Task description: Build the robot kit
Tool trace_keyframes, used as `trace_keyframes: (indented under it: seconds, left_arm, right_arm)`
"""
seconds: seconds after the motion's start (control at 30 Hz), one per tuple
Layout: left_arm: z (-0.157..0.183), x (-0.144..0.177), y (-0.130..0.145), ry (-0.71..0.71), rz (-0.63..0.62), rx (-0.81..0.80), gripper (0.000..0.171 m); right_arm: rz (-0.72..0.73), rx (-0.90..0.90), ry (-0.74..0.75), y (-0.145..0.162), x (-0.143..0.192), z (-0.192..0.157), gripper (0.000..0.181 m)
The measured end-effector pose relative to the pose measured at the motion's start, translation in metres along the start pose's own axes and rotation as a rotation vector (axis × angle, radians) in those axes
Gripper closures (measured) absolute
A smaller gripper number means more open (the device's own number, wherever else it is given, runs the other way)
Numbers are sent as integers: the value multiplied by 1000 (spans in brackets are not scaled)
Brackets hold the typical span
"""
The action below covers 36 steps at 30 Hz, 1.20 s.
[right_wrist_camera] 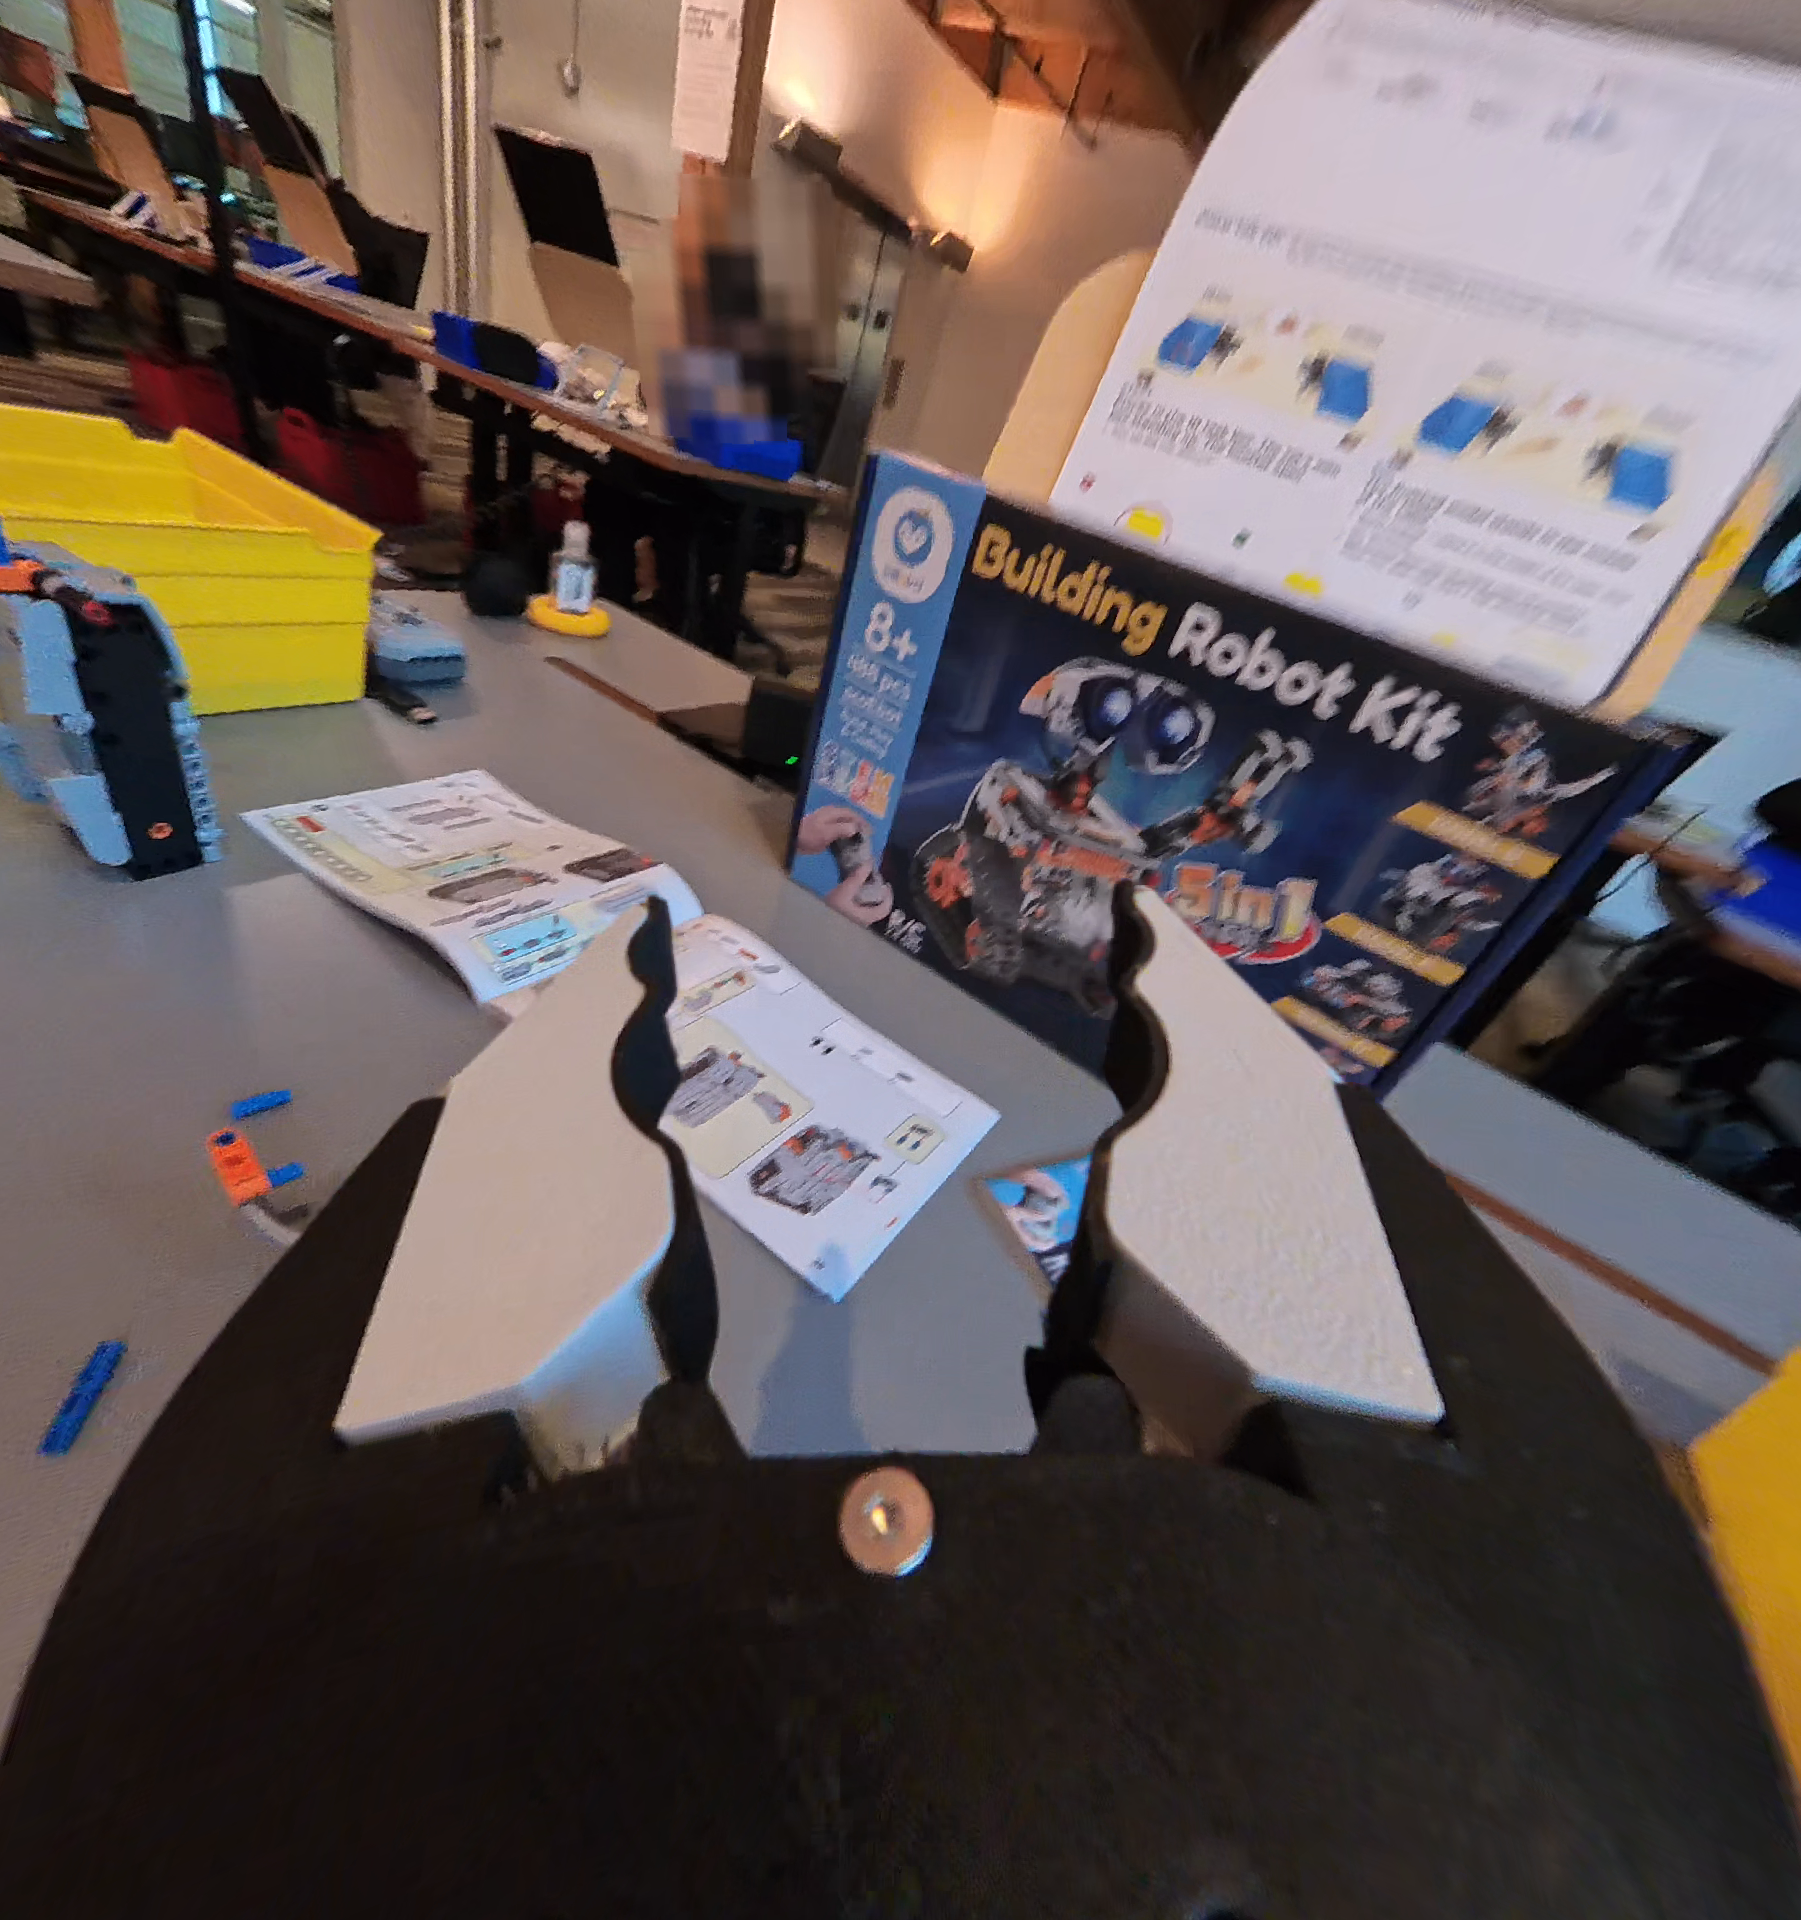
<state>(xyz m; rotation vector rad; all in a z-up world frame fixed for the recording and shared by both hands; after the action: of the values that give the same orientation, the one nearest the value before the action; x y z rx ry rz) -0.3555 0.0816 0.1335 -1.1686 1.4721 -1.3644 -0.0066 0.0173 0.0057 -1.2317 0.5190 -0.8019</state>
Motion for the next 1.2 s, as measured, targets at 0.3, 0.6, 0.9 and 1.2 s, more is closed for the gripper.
trace_keyframes:
  seconds: [0.3, 0.6, 0.9, 1.2]
  left_arm:
    - [161, 70, 126, 408, -158, 76, 102]
    - [161, 66, 164, 518, -122, 97, 135]
    - [152, 55, 186, 532, -264, 166, 133]
    - [180, 31, 202, 807, -399, -365, 130]
  right_arm:
    - [115, 139, 66, -6, 21, 2, 130]
    - [-65, -29, -734, 30, -19, -88, 145]
    - [-316, 204, -745, 62, -26, -105, 144]
    - [-200, -48, -615, 56, -13, -45, 141]
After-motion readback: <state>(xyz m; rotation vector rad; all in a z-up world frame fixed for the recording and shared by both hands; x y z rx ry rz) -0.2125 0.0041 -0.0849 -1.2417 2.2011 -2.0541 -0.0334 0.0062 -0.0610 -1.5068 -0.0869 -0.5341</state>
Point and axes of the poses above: each gripper's, where its closed fingertips meet, x back along the fingers, y out of its underside, z = x × y across the jaws, the point moved 6 cm from there along x, back along the fingers, and after that the axes turned 14 degrees about -y, right-handed, at the moved point
